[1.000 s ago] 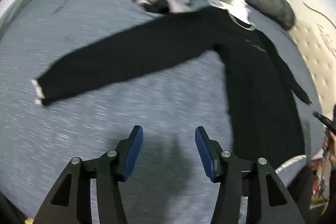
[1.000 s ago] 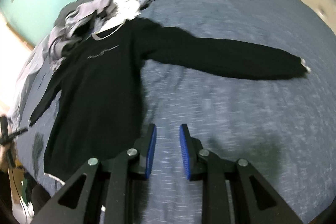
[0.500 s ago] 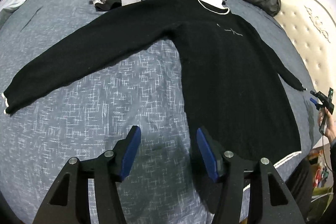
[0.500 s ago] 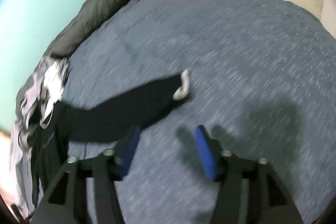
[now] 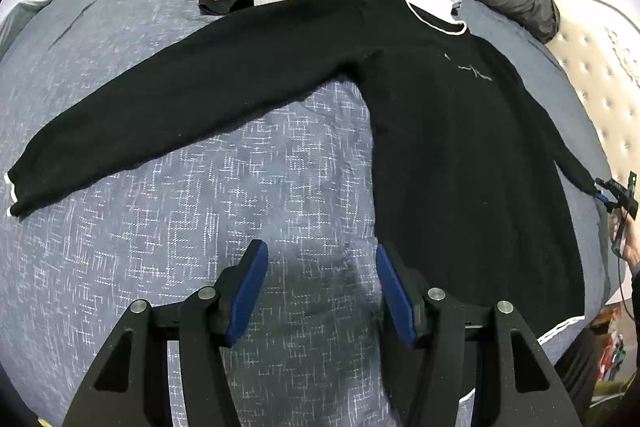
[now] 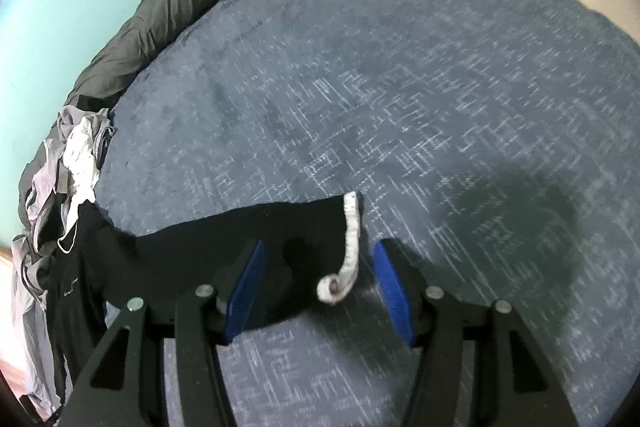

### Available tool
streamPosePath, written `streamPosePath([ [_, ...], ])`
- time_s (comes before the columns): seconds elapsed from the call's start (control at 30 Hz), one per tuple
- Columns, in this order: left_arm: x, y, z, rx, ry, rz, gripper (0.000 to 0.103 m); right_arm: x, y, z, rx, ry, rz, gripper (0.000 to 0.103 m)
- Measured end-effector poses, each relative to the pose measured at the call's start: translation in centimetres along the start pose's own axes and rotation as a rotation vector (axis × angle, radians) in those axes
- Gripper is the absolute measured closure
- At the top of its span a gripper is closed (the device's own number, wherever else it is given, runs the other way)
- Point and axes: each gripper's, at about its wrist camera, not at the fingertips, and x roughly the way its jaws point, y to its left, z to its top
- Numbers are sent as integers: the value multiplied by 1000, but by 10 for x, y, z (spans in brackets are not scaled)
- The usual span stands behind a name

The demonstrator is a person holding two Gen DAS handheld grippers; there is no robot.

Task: Fold clothes
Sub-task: 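Grasp the other sweatshirt sleeve cuff with the right tool and stretch it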

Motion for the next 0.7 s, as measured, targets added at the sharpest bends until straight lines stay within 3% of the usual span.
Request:
streamPosePath([
  [0.1, 4, -5, 3, 11, 2, 6, 42, 7, 3, 0, -17, -3, 12, 45],
  [0.17, 7, -8, 5, 14, 5, 8, 42, 9, 5, 0, -30, -12, 20, 52],
  [0.23, 9, -11, 7, 18, 8, 8, 42, 10, 7, -1, -39, -17, 28, 80],
  [0.33, 11, -17, 10, 23, 6, 5, 42, 9, 12, -3, -57, -25, 42, 93],
  [0.53, 5, -29, 14, 45, -9, 4, 42, -22, 16, 5, -89, -134, 48, 96],
  [0.7, -1, -31, 14, 45, -21, 1, 41, -58, 10, 34, -94, -228, 22, 97],
])
